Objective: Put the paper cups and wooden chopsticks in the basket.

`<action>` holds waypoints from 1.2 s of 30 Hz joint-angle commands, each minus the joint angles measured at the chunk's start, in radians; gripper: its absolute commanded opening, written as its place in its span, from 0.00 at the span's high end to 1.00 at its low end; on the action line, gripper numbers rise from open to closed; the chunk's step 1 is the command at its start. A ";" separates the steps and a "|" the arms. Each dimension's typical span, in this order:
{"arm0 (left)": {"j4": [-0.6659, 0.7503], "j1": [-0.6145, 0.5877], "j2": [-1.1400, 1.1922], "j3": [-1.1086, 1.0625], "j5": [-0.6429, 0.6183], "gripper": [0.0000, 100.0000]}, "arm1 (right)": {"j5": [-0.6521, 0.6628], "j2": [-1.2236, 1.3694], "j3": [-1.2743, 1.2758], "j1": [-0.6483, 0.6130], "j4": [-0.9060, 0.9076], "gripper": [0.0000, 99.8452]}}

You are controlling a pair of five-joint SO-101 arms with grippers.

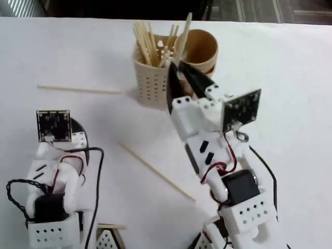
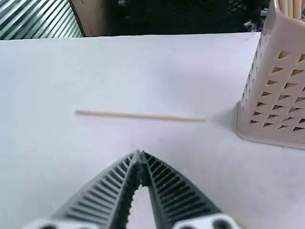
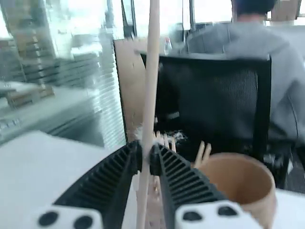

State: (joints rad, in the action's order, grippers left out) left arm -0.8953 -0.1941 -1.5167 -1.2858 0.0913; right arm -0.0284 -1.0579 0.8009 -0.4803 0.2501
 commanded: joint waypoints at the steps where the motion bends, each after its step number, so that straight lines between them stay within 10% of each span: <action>1: 0.049 -0.012 -0.015 -0.011 -0.009 0.98 | 0.097 0.156 -0.157 -0.038 -0.157 0.98; 18: 0.052 -0.012 -0.015 -0.014 -0.005 0.98 | 0.212 0.845 -0.488 0.004 -0.314 0.96; 23: 0.054 -0.012 -0.015 -0.014 -0.005 0.98 | 0.212 0.814 -0.557 0.004 -0.110 0.80; 36: 0.054 -0.012 -0.015 -0.014 -0.005 0.98 | 0.218 0.532 -0.710 -0.056 0.837 0.90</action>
State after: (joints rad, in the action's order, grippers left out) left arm -0.8646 -0.1941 -1.5167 -1.3042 0.0913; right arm 0.1803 -0.4611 0.1350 -0.5017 0.8332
